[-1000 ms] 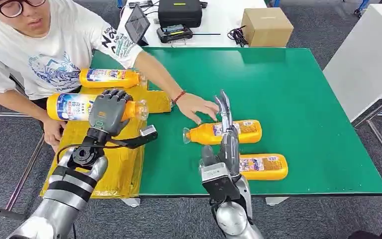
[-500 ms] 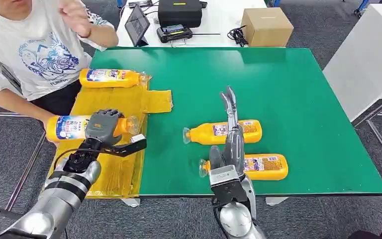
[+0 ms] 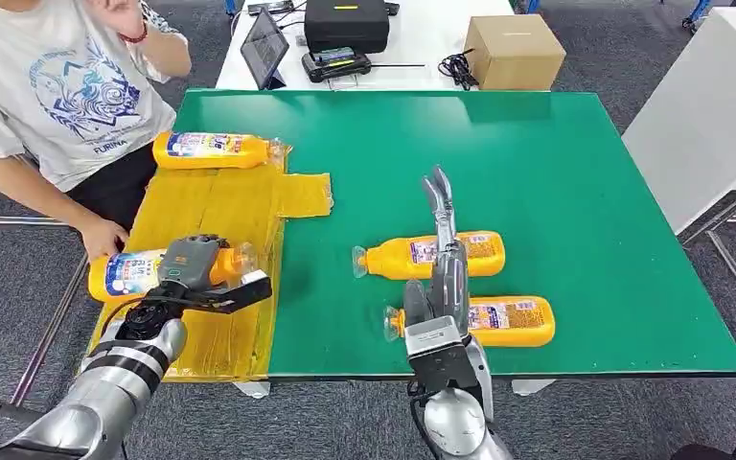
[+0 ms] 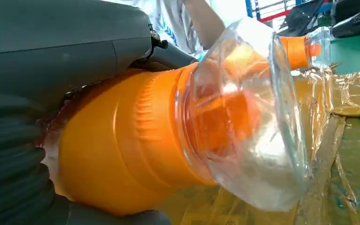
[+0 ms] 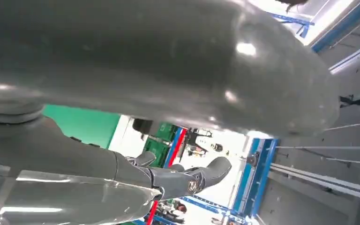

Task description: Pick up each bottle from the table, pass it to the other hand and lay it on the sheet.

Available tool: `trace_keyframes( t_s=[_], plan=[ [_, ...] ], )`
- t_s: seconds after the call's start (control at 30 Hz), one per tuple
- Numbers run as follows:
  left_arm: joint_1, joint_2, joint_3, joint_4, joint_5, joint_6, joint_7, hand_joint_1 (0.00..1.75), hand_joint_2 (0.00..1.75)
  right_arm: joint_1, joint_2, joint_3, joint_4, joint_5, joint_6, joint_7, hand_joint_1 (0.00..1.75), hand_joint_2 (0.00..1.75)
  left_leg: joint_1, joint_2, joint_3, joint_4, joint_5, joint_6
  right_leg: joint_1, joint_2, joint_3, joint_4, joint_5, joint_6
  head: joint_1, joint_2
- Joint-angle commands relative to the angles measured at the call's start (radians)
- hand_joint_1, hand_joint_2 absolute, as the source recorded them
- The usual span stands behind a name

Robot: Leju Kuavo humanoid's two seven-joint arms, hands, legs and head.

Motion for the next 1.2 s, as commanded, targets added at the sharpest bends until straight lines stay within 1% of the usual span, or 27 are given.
trace_keyframes(
  t_s=[0.03,0.1,0.27,0.4,0.43,0.47,0.5,0.53,0.57,0.6,0.67,0.7,0.83,0.9,0.93,0.97,1.0,1.03,1.1,1.13,1.2],
  plan=[
    [-0.058,0.003,0.028,0.095,0.002,-0.003,-0.001,1.75,1.75,-0.028,-0.031,0.013,0.038,-0.005,0.000,0.001,0.00,0.00,0.002,0.002,0.003,0.000,-0.001,-0.002,0.002,0.001,0.004,-0.001,0.000,-0.003,0.000,0.000],
    [-0.053,0.003,0.029,0.118,-0.005,-0.018,-0.007,1.75,1.75,-0.031,-0.031,0.015,0.042,-0.009,0.005,0.002,0.00,0.00,0.001,0.001,0.002,0.000,0.000,-0.001,0.001,0.001,0.002,-0.001,0.000,-0.002,0.000,0.000],
    [-0.020,-0.010,0.031,0.179,-0.013,-0.061,-0.009,1.75,1.75,-0.039,-0.025,0.011,0.057,-0.031,0.019,0.007,0.00,0.00,0.001,0.003,0.005,-0.001,-0.001,-0.002,0.001,0.002,0.004,-0.001,0.000,-0.002,0.000,0.000],
    [0.002,-0.014,0.046,0.213,0.009,-0.101,-0.040,1.75,1.75,-0.042,-0.024,0.015,0.067,-0.037,0.024,0.008,0.00,0.00,0.002,0.005,0.008,-0.002,-0.002,-0.002,0.002,0.004,0.008,-0.003,0.000,-0.003,0.000,0.000],
    [0.004,-0.016,0.059,0.215,0.026,-0.111,-0.056,1.75,1.75,-0.043,-0.024,0.016,0.069,-0.038,0.025,0.008,0.00,0.00,0.001,0.004,0.007,-0.002,-0.001,-0.002,0.001,0.003,0.006,-0.002,0.000,-0.002,0.000,0.000],
    [0.004,-0.018,0.071,0.222,0.045,-0.141,-0.076,0.00,1.75,-0.045,-0.023,0.016,0.071,-0.039,0.025,0.007,0.00,0.00,0.001,0.005,0.009,-0.003,-0.001,-0.002,0.001,0.004,0.007,-0.003,0.000,-0.003,0.000,0.000],
    [0.009,-0.017,0.082,0.224,0.075,-0.204,-0.126,0.00,0.00,-0.051,-0.024,0.018,0.076,-0.048,0.030,0.003,0.00,0.00,0.000,0.004,0.007,-0.002,-0.001,-0.001,0.000,0.004,0.007,-0.002,0.000,-0.002,0.000,0.000],
    [0.015,-0.017,0.083,0.220,0.084,-0.219,-0.146,0.00,0.00,-0.053,-0.022,0.016,0.078,-0.050,0.029,0.003,0.00,0.00,0.001,0.005,0.010,-0.004,-0.001,-0.002,0.001,0.005,0.009,-0.003,0.001,-0.003,0.000,0.000],
    [0.018,-0.017,0.083,0.219,0.085,-0.218,-0.148,0.00,0.00,-0.053,-0.022,0.016,0.078,-0.051,0.029,0.003,0.00,0.00,0.000,0.004,0.009,-0.003,-0.001,-0.002,0.000,0.004,0.008,-0.002,0.000,-0.002,0.000,0.000],
    [0.023,-0.017,0.086,0.219,0.099,-0.248,-0.166,0.00,0.00,-0.056,-0.023,0.017,0.082,-0.059,0.035,0.001,0.00,0.00,0.001,0.005,0.011,-0.003,-0.001,-0.002,0.001,0.005,0.010,-0.003,0.001,-0.003,0.000,0.000],
    [0.033,-0.017,0.090,0.212,0.128,-0.294,-0.194,0.00,0.00,-0.061,-0.022,0.015,0.090,-0.065,0.037,0.001,0.00,0.00,0.001,0.004,0.013,-0.003,-0.001,-0.002,0.001,0.004,0.012,-0.003,0.001,-0.003,0.000,0.000],
    [0.038,-0.019,0.094,0.209,0.143,-0.307,-0.211,0.00,0.00,-0.064,-0.019,0.012,0.097,-0.069,0.036,0.001,0.00,0.00,0.000,0.001,0.012,-0.002,-0.001,-0.001,0.000,0.001,0.012,-0.002,0.000,-0.002,0.000,0.000],
    [0.056,-0.002,0.120,0.214,0.228,-0.442,-0.273,0.00,0.00,-0.080,-0.017,0.016,0.127,-0.085,0.044,-0.005,0.00,0.00,0.002,0.007,0.018,-0.006,0.000,-0.004,0.003,0.007,0.017,-0.006,0.004,-0.005,0.000,0.000],
    [0.072,0.004,0.147,0.206,0.303,-0.525,-0.329,0.00,0.00,-0.090,-0.017,0.024,0.142,-0.091,0.045,-0.010,0.00,0.00,0.000,0.005,0.020,-0.005,0.000,-0.003,0.001,0.005,0.019,-0.005,0.003,-0.004,0.000,0.000],
    [0.081,0.011,0.143,0.198,0.329,-0.562,-0.340,0.00,0.00,-0.095,-0.018,0.029,0.149,-0.094,0.042,-0.012,0.00,0.00,0.000,0.002,0.022,-0.004,-0.001,-0.002,0.000,0.004,0.022,-0.004,0.000,-0.004,-0.001,0.000],
    [0.087,0.016,0.143,0.193,0.347,-0.579,-0.361,0.00,0.00,-0.099,-0.017,0.033,0.155,-0.100,0.045,-0.013,0.00,0.00,0.000,0.004,0.023,-0.006,0.000,-0.003,0.000,0.005,0.023,-0.005,0.001,-0.005,0.000,0.000],
    [0.093,0.011,0.171,0.189,0.397,-0.605,-0.379,0.00,0.00,-0.102,-0.018,0.037,0.161,-0.100,0.044,-0.013,0.00,0.00,-0.001,0.000,0.025,-0.005,-0.001,-0.002,0.000,0.003,0.026,-0.004,-0.001,-0.004,0.000,0.000],
    [0.096,0.013,0.172,0.180,0.420,-0.631,-0.384,0.00,0.00,-0.104,-0.016,0.038,0.165,-0.104,0.041,-0.016,0.00,0.00,-0.001,0.001,0.026,-0.006,-0.001,-0.003,0.000,0.003,0.027,-0.004,-0.001,-0.004,-0.001,0.000],
    [0.103,0.010,0.182,0.157,0.475,-0.651,-0.407,0.00,0.00,-0.106,-0.015,0.040,0.169,-0.107,0.036,-0.017,0.00,0.00,0.001,0.000,0.027,-0.007,0.000,-0.004,0.001,0.003,0.029,-0.007,0.000,-0.005,0.000,0.000],
    [0.104,0.005,0.192,0.144,0.509,-0.663,-0.419,0.00,0.00,-0.106,-0.015,0.041,0.170,-0.109,0.033,-0.017,0.00,0.00,-0.001,-0.005,0.032,-0.006,-0.001,-0.003,0.000,-0.003,0.033,-0.005,-0.004,-0.005,0.000,0.000],
    [0.112,-0.009,0.214,0.101,0.594,-0.671,-0.443,0.00,0.00,-0.108,-0.016,0.043,0.175,-0.109,0.027,-0.017,0.00,0.00,0.000,-0.004,0.031,-0.007,0.000,-0.003,0.000,-0.002,0.032,-0.006,-0.002,-0.006,0.000,0.000]
  ],
)
